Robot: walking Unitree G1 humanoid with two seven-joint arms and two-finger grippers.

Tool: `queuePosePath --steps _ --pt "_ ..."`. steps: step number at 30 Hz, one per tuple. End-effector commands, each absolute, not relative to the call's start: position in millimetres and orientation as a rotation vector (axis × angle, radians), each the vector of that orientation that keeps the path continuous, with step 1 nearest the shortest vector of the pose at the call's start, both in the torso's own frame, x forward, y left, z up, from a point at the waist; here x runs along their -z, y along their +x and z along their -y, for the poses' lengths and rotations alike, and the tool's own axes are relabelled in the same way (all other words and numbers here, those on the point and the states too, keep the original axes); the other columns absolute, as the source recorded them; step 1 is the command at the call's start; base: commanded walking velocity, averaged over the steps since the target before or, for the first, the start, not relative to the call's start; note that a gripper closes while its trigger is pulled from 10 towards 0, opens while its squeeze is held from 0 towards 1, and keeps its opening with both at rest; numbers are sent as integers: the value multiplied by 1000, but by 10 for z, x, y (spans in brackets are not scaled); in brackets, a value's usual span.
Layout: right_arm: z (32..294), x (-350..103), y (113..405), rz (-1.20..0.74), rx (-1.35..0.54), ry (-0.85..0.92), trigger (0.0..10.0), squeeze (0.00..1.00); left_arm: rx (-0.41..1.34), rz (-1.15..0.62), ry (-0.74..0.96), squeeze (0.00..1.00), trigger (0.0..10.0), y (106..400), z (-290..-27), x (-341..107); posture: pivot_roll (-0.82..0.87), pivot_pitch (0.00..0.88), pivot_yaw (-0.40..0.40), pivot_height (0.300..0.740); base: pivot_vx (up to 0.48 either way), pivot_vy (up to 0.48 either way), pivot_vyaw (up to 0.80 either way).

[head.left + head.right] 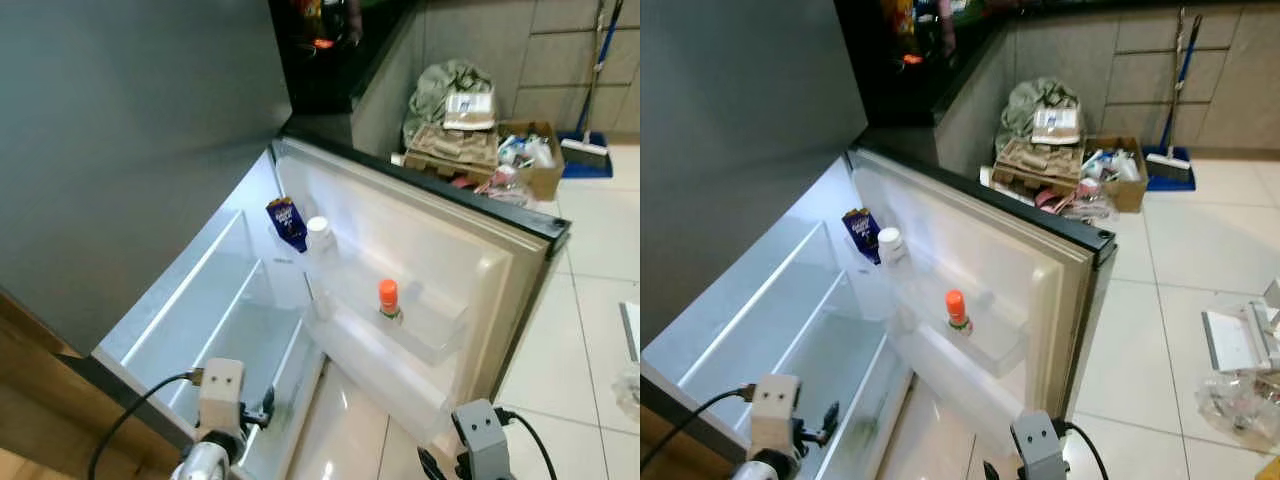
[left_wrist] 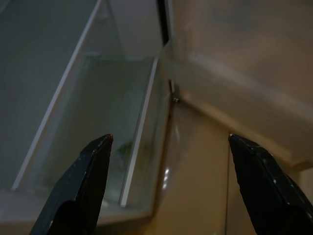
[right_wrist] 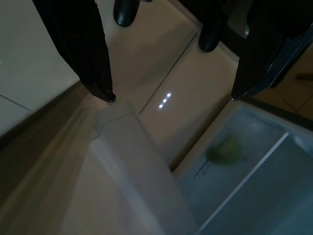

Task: Restocking fridge

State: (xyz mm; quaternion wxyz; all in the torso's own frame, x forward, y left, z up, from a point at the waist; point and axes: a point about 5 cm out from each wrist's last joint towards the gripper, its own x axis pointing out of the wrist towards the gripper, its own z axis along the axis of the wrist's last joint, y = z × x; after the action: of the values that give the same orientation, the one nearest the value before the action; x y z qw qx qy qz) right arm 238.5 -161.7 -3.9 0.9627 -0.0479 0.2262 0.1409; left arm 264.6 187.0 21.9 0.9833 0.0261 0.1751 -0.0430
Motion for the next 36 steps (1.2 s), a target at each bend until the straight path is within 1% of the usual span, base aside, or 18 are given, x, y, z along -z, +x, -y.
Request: queuePosePath --steps 1,3,8,16,18,21,27,31,36 --pt "1593 113 2325 -494 -282 -102 10000 0 60 -442 82 0 10000 2550 -1897 -68 -107 93 138 740 0 0 0" --pt "1598 114 2348 -488 -267 -104 10000 0 39 -490 77 0 10000 2552 -1899 -6 -107 84 134 740 0 0 0" --pt "1619 95 2414 -481 -258 -114 10000 0 -4 -528 84 0 10000 2577 -1893 31 -108 84 113 740 0 0 0" --pt "1628 41 2493 -458 -285 -142 10000 0 -18 -521 97 0 10000 2623 -1824 26 -99 92 58 740 0 0 0" --pt "1614 8 2539 -451 -324 -167 10000 0 -25 -522 92 0 10000 2634 -1774 23 -90 99 31 740 0 0 0" --pt "1599 -20 2589 -444 -346 -179 10000 0 -14 -512 80 0 10000 2628 -1726 11 -81 103 16 740 0 0 0" --pt "1600 -26 2627 -444 -345 -178 10000 0 -6 -518 81 0 10000 2620 -1714 22 -77 105 16 740 0 0 0" --pt "1614 26 2620 -463 -330 -183 10000 0 2 -534 86 0 10000 2638 -1724 48 -70 105 41 740 0 0 0" --pt "1654 50 2603 -470 -280 -140 10000 0 7 -540 73 0 10000 2658 -1734 34 -68 99 62 740 0 0 0"
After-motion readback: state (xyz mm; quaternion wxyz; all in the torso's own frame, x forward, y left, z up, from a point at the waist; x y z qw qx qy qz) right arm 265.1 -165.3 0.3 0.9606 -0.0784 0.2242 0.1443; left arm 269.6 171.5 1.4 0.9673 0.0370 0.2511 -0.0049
